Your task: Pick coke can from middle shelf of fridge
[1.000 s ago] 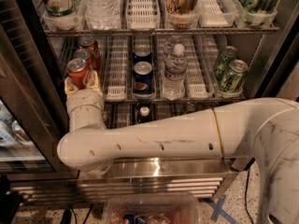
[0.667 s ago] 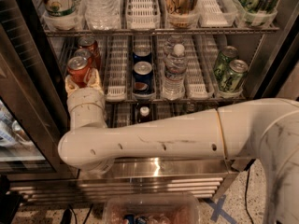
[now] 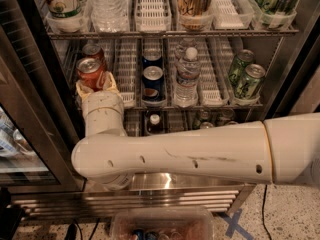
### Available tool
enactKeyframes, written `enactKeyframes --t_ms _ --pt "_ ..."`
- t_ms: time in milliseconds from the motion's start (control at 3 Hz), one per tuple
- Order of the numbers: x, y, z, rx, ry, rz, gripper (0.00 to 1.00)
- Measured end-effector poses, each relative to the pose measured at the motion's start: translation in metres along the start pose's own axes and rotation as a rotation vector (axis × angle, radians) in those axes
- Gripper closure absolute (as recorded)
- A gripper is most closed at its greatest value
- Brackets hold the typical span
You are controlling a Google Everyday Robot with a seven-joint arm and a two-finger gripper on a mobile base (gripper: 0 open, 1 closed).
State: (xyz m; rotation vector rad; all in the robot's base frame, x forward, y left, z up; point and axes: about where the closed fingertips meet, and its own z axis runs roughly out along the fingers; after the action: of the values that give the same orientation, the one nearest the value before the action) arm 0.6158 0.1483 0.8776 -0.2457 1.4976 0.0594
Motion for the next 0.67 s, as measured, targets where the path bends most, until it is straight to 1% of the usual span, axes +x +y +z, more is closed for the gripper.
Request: enactKeyframes --t_ms 333,667 --pt "0.000 0.000 0.000 0.000 0.000 0.000 1.00" --pt "0.003 0.006 -0.012 -0.064 0.030 0.007 1.00"
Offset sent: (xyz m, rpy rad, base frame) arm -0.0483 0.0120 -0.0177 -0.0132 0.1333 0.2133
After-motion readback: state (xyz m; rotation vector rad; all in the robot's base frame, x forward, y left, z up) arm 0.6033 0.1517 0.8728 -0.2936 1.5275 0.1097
